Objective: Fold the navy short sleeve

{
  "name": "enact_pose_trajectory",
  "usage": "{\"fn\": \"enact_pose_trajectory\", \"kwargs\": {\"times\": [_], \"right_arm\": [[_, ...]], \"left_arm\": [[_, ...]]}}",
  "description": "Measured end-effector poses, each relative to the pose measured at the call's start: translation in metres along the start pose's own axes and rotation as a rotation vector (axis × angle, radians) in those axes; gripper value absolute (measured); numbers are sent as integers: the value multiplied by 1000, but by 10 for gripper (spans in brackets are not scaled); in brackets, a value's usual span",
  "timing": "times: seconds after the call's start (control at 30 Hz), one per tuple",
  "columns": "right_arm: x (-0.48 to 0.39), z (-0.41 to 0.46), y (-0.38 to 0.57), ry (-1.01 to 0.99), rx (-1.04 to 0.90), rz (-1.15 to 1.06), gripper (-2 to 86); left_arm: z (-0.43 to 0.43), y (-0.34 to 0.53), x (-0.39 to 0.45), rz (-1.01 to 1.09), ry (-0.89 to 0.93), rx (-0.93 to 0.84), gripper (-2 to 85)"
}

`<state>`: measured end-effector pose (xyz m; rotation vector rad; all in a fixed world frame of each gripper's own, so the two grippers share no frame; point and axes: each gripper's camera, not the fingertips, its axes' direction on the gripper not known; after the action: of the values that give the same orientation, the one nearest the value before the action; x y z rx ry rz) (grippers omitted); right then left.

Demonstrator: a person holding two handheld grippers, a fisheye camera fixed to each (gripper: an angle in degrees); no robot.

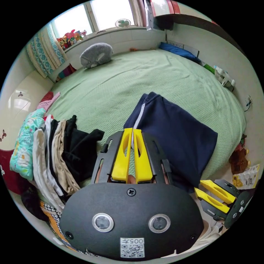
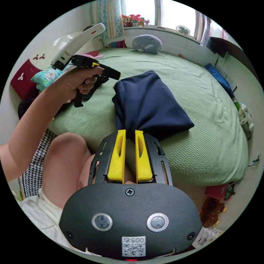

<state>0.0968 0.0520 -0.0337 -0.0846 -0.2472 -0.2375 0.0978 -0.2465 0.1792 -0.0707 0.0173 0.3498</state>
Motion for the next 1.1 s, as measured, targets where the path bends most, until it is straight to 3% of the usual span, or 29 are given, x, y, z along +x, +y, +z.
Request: {"fn": "enact_pose_trajectory", "kwargs": {"times": [0.23, 0.63, 1.1], "right_arm": [[42, -33, -10, 139, 93, 22, 42], [136, 47, -63, 240, -19, 192, 61], [172, 100, -74, 211, -24, 218, -11]], "left_arm": [[-21, -25, 21, 30, 42, 53, 33], [63, -87, 66, 113, 116, -78, 35], [135, -97, 49, 104, 170, -160, -1]]}}
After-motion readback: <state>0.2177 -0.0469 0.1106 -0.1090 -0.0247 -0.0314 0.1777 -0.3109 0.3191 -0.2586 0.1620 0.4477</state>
